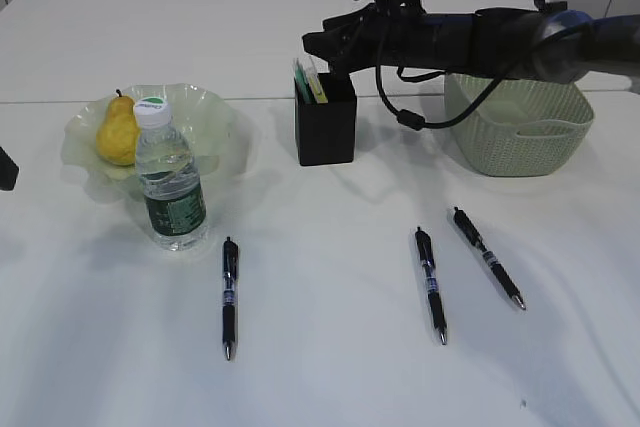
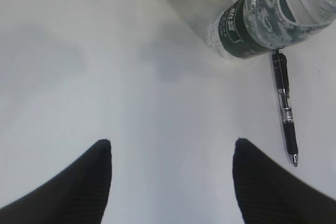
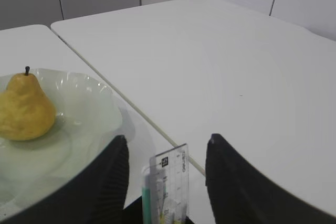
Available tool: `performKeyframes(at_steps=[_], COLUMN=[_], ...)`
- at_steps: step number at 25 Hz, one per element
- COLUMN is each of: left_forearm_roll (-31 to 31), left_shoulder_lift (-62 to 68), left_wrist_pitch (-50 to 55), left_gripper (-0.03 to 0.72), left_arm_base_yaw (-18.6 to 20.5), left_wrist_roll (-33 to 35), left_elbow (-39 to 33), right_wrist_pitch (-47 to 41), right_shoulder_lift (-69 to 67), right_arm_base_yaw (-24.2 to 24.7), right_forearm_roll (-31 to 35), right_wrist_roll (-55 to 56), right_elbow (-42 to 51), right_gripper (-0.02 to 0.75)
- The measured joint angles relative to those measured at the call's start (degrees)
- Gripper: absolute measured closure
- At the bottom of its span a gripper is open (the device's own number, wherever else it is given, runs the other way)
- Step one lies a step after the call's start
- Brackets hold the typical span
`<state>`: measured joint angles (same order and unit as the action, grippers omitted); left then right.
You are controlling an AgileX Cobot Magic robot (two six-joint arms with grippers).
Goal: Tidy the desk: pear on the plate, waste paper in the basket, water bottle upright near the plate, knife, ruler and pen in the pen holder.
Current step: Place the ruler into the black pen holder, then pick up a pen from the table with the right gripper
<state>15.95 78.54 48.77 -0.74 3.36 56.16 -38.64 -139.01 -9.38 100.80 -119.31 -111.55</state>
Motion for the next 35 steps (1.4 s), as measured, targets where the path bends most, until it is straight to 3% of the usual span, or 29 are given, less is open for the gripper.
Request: performKeyframes(at_steps=[4, 8, 14, 20, 24, 35], left_forearm_roll=[0.0, 0.0, 0.0, 0.0, 0.0, 0.0], left_shoulder_lift=[0.0, 0.0, 0.0, 0.0, 0.0, 0.0], left_wrist_pitch=[0.0, 0.0, 0.0, 0.0, 0.0, 0.0], left_gripper=[0.178, 0.178, 0.178, 0.178, 0.178, 0.178], left_arm_base_yaw=[0.0, 0.0, 0.0, 0.0, 0.0, 0.0], left_wrist_roll=[0.0, 0.0, 0.0, 0.0, 0.0, 0.0], left_elbow=[0.0, 0.0, 0.0, 0.0, 0.0, 0.0], right_wrist_pitch=[-0.5, -0.8, -1.9, -5.5, -9.6, -31.3], right_shoulder_lift=[2.0, 4.8, 9.4, 16.1, 21.3, 27.7], right_arm_base_yaw=[0.0, 0.0, 0.0, 0.0, 0.0, 0.0], right_forearm_roll=[-1.5, -8.1, -26.3, -48.8, -59.2, -88.2], right_wrist_roll=[2.8, 7.7, 28.1, 50.8, 64.6, 106.3], right_elbow=[0.0, 0.1, 0.3, 0.3, 0.3, 0.3], right_gripper=[0.379, 0.379, 0.379, 0.379, 0.379, 0.379])
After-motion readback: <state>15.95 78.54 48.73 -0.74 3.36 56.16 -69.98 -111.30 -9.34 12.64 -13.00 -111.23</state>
